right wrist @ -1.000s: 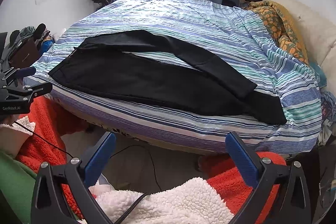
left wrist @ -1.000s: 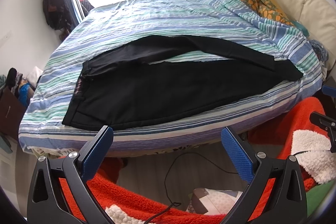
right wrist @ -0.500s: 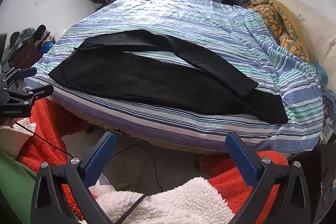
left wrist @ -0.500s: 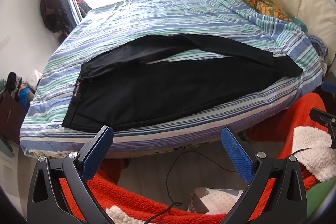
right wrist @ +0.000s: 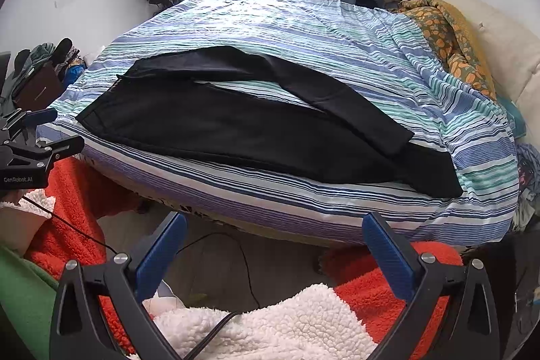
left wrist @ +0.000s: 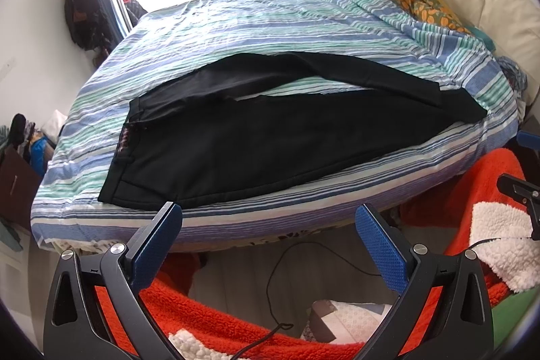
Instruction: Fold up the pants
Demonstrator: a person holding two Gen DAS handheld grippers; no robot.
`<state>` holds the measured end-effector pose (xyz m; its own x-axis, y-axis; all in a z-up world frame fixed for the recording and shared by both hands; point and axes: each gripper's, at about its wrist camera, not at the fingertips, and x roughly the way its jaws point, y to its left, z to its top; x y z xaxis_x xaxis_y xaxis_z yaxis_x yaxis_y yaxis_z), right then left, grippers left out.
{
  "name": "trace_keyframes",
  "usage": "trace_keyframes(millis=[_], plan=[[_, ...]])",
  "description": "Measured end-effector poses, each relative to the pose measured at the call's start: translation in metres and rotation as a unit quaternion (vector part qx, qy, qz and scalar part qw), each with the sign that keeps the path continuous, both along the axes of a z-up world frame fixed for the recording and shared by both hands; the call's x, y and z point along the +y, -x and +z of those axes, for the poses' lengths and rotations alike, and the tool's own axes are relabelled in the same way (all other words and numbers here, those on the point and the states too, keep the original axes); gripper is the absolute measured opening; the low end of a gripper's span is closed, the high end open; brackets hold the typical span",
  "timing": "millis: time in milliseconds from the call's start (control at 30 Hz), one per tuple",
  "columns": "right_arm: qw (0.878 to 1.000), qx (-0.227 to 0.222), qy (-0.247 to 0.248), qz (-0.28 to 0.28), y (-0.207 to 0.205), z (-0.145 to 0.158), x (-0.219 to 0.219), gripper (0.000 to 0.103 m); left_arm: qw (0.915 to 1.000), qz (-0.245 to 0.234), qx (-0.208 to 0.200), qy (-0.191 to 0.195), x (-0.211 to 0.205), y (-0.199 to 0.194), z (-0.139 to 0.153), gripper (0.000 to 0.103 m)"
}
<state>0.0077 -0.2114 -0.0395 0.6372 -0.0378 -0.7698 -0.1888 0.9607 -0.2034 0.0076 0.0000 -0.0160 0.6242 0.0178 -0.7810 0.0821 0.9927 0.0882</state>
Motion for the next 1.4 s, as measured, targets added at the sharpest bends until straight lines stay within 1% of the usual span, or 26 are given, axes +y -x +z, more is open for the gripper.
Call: trace_keyframes(millis=[1033,1200,1267,1400], plan=[[1.0,0.006,-0.012,0.0,-0.002,-0.004,-0.002,0.103,1.0,0.0,0.003,-0.001,0.003,-0.001,-0.006,0.102],[1.0,0.0,-0.014,0.009,-0.001,-0.003,0.0,0.103,0.9997,0.004,-0.015,0.017,0.011,0.0,0.003,0.102],[1.0,-0.008,-0.012,0.011,0.0,-0.001,0.001,0.103,0.9993,0.011,-0.033,0.014,0.017,-0.003,0.009,0.103],[0.999,-0.022,-0.038,0.019,-0.003,0.006,-0.006,0.103,0.9971,0.014,-0.074,-0.004,0.028,-0.021,0.031,0.102]])
